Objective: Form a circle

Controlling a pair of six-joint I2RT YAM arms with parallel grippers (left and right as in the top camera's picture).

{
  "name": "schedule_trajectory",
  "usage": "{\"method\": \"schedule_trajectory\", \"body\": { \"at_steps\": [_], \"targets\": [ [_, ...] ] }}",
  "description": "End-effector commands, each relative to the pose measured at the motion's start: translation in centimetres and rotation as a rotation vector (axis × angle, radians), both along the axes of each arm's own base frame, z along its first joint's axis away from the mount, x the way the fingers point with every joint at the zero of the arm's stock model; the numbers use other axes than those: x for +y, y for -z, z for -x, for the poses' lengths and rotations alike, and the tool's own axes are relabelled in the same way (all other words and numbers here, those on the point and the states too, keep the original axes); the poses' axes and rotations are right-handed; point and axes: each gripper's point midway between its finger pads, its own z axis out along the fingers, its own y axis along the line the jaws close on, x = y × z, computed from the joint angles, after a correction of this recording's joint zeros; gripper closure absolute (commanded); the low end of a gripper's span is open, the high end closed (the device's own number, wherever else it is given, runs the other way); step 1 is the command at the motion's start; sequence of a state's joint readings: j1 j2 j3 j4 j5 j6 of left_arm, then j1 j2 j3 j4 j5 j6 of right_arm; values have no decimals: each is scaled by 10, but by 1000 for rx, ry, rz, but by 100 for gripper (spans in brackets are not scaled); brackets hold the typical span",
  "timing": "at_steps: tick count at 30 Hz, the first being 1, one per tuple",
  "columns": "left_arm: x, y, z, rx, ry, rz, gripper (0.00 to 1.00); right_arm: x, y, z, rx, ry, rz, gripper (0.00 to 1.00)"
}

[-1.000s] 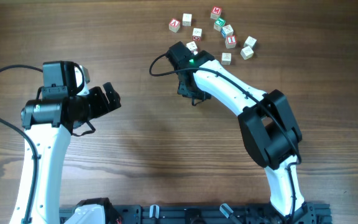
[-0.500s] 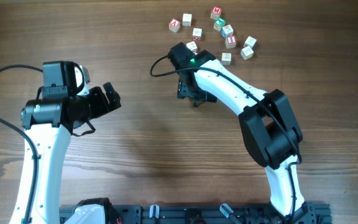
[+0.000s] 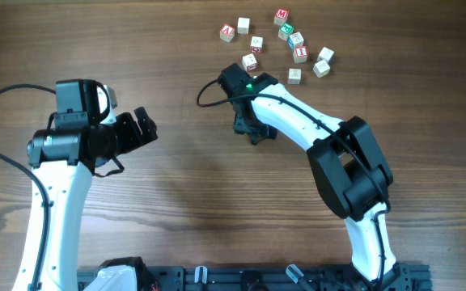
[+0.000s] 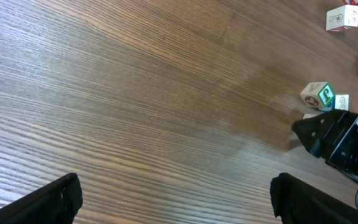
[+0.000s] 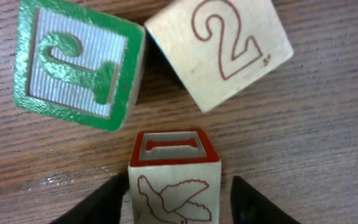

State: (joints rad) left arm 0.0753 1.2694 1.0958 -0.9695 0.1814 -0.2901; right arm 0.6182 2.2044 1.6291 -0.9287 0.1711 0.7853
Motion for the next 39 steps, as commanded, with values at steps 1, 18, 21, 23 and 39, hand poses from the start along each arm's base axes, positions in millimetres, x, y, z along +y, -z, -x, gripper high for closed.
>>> {"method": "schedule_trajectory", "body": {
  "at_steps": [1, 18, 21, 23, 39],
  "targets": [
    [1, -1, 2, -10, 14, -8, 0, -11, 0, -1, -15, -17, 48, 55],
    [1, -1, 2, -10, 14, -8, 0, -8, 0, -5, -31, -39, 39, 71],
    [1, -1, 2, -10, 14, -9, 0, -7, 0, -7, -36, -43, 35, 71],
    [1, -1, 2, -10, 14, -9, 0, -7, 0, -7, -37, -43, 35, 71],
    [1, -1, 2, -10, 14, -9, 1, -18, 0, -13, -29, -13, 27, 71]
  ]
}}
